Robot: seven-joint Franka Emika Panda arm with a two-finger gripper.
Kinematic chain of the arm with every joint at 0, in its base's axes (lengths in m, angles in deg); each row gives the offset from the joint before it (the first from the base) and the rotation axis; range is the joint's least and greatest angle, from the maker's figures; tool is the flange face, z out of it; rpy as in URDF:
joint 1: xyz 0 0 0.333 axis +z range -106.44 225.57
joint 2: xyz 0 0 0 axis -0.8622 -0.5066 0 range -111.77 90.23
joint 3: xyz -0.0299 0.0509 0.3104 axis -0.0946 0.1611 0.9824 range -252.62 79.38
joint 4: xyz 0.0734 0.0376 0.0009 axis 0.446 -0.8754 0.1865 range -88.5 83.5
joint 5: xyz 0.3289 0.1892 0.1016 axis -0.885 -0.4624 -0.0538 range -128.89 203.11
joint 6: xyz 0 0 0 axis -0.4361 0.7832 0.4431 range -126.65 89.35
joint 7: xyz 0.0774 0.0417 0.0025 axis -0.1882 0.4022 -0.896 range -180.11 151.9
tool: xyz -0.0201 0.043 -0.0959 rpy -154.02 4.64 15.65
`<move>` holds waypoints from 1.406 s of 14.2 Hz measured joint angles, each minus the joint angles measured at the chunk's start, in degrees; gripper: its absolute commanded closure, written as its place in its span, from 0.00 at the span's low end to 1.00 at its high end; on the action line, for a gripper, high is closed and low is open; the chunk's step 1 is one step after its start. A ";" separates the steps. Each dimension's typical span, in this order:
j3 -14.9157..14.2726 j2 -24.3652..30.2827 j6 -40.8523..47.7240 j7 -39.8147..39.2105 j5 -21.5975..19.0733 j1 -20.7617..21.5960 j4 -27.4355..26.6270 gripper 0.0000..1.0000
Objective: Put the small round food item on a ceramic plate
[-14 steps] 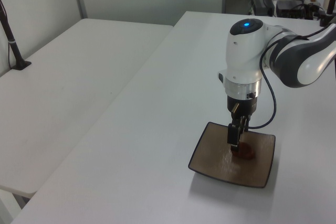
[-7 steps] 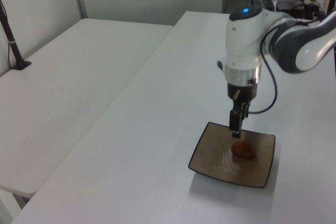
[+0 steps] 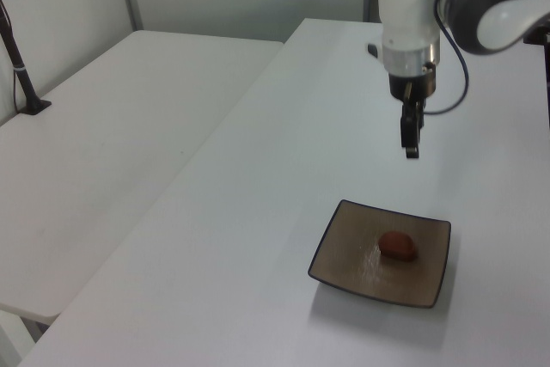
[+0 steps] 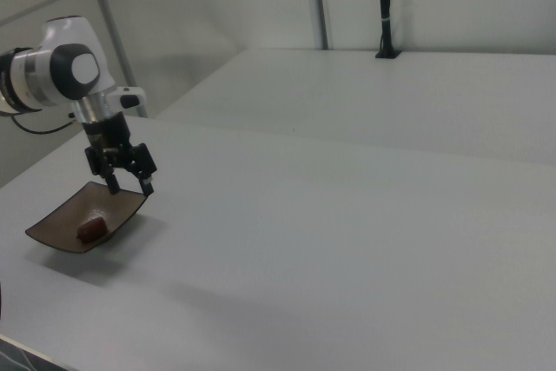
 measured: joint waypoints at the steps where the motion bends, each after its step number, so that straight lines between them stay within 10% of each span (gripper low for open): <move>1: -1.70 0.50 0.02 -0.42 0.00 -0.47 -0.02 0.00; 7: -16.44 6.34 0.14 -10.13 -5.18 -3.04 0.98 0.00; 20: -16.34 8.85 3.22 -17.52 -7.17 -10.40 4.75 0.00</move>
